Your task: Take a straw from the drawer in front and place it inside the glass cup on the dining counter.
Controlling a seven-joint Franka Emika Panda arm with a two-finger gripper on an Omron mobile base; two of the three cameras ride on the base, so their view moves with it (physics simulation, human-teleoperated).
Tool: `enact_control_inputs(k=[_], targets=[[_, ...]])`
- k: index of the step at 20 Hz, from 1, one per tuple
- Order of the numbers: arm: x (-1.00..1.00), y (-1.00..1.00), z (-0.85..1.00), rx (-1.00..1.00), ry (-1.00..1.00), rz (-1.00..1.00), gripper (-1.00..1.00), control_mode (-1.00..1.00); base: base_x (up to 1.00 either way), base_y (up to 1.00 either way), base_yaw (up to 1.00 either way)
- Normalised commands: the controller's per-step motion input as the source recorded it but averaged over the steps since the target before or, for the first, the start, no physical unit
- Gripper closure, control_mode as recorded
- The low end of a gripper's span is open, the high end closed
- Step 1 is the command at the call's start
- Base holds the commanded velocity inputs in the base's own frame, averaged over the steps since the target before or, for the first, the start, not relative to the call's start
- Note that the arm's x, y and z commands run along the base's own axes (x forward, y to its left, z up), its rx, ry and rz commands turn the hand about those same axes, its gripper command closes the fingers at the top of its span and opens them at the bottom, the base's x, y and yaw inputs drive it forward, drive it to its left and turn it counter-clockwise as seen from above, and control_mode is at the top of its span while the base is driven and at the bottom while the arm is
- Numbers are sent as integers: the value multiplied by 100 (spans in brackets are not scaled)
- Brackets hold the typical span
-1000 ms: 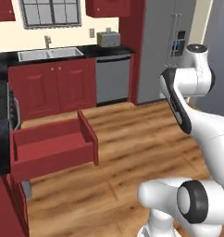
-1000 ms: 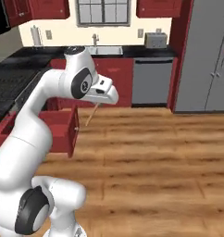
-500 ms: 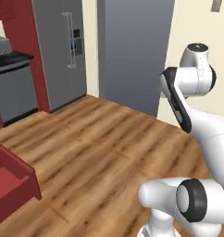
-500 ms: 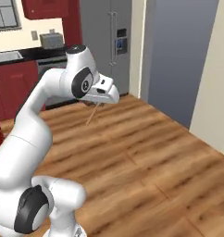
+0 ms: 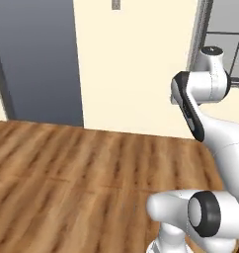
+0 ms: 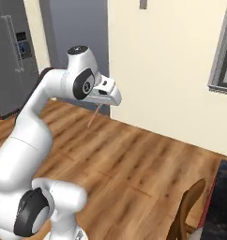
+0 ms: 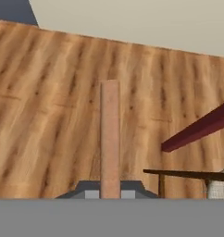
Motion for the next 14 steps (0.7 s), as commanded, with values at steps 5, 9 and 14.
enact_control_inputs(k=[5,9,14], targets=[[0,0,0,0,0,0,100,100,-12,-39,-75],[0,0,0,0,0,0,100,100,-11,-38,-73],[0,0,0,0,0,0,100,100,-14,-35,-73]])
